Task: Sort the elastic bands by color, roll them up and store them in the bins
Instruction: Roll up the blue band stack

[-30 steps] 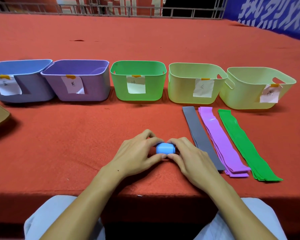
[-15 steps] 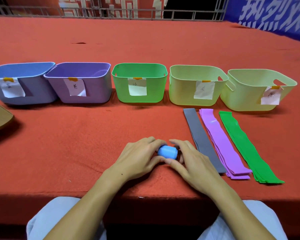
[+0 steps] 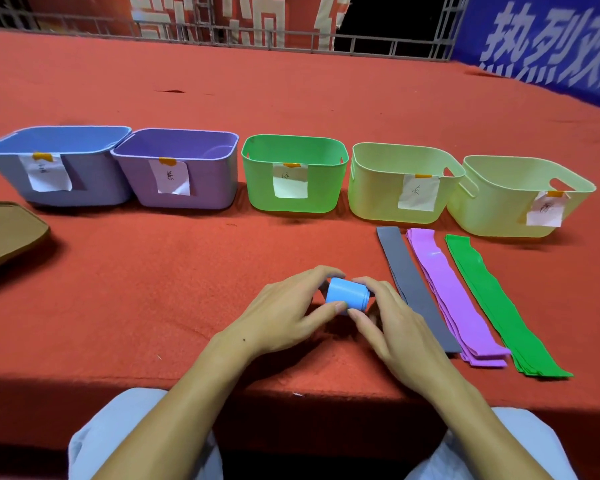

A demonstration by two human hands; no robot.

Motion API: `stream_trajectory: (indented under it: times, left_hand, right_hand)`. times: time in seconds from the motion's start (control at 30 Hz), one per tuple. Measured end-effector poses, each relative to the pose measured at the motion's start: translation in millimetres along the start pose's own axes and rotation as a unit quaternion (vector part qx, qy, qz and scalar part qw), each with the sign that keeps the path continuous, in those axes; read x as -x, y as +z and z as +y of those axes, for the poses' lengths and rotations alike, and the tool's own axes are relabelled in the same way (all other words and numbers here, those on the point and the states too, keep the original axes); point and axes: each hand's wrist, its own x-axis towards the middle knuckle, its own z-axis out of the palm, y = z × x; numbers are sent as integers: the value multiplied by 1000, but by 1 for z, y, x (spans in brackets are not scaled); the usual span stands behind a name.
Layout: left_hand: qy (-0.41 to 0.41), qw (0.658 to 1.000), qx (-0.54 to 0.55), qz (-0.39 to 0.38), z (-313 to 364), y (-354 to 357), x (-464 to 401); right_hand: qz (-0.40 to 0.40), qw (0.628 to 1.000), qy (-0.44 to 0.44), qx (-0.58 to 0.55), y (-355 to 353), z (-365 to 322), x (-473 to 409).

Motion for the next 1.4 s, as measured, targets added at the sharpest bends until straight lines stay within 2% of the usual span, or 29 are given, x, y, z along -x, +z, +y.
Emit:
stream_trajectory:
  times: [0.2, 0.33, 0.57, 0.7, 0.87, 1.23, 1.4]
  left_hand:
    - [16, 998, 2, 62, -5, -20, 6]
    - [20, 994, -8, 108, -8, -38, 12]
    - [13, 981, 52, 187, -56, -86, 46]
    - [-21, 963, 109, 245, -83, -118, 58]
    - [-48, 954, 120, 270, -112, -147, 68]
    - [-67, 947, 39, 312, -188, -209, 80]
    - [-86, 940, -59, 326, -228, -253, 79]
  right_hand:
    - [28, 996, -27, -81, 10, -13, -7]
    - [72, 992, -47, -96, 14, -30, -25]
    - [17, 989, -131, -72, 28, -86, -82]
    - [3, 983, -167, -75, 49, -116, -125]
    - [-14, 974, -201, -101, 74, -140, -161]
    - [-46, 956, -206, -204, 117, -203, -246]
    - [-26, 953, -239, -183, 139, -238, -306]
